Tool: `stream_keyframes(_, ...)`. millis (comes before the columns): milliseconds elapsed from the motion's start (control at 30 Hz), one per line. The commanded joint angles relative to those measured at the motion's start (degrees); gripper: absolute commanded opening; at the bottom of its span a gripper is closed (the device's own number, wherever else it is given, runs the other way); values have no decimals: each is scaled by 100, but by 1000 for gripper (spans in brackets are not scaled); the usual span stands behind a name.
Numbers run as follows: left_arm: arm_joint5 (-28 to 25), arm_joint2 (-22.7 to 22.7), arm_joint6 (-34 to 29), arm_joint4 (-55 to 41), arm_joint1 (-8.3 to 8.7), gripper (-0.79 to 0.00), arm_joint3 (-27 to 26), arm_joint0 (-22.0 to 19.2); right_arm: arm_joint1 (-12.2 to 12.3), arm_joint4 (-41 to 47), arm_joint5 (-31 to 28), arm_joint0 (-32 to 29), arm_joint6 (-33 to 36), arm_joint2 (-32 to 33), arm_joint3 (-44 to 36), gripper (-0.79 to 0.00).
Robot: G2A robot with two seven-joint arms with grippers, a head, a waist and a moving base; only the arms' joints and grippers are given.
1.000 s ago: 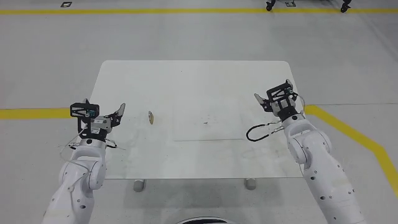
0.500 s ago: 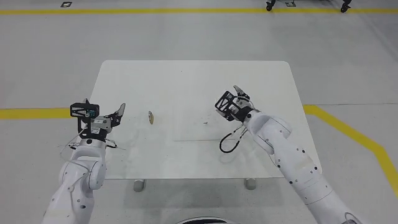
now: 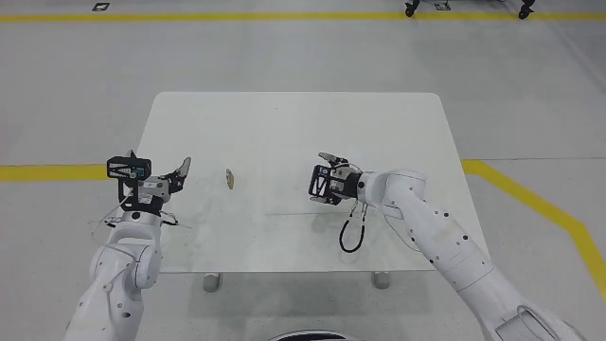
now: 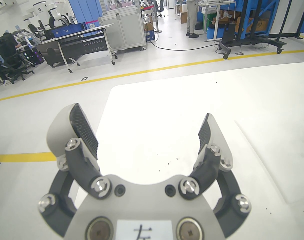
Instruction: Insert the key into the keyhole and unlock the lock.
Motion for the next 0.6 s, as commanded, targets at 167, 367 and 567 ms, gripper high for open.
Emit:
stream_keyframes(167, 0, 0, 0, 0, 0, 0, 0, 0, -131, 356, -446, 507, -96, -358, 766, 0)
stream_keyframes(367, 0, 0, 0, 0, 0, 0, 0, 0, -192, 401, -584, 738, -188, -541, 1077, -339)
stream_keyframes(567, 0, 0, 0, 0, 0, 0, 0, 0, -240, 378, -678, 895, -198, -702, 1312, -637)
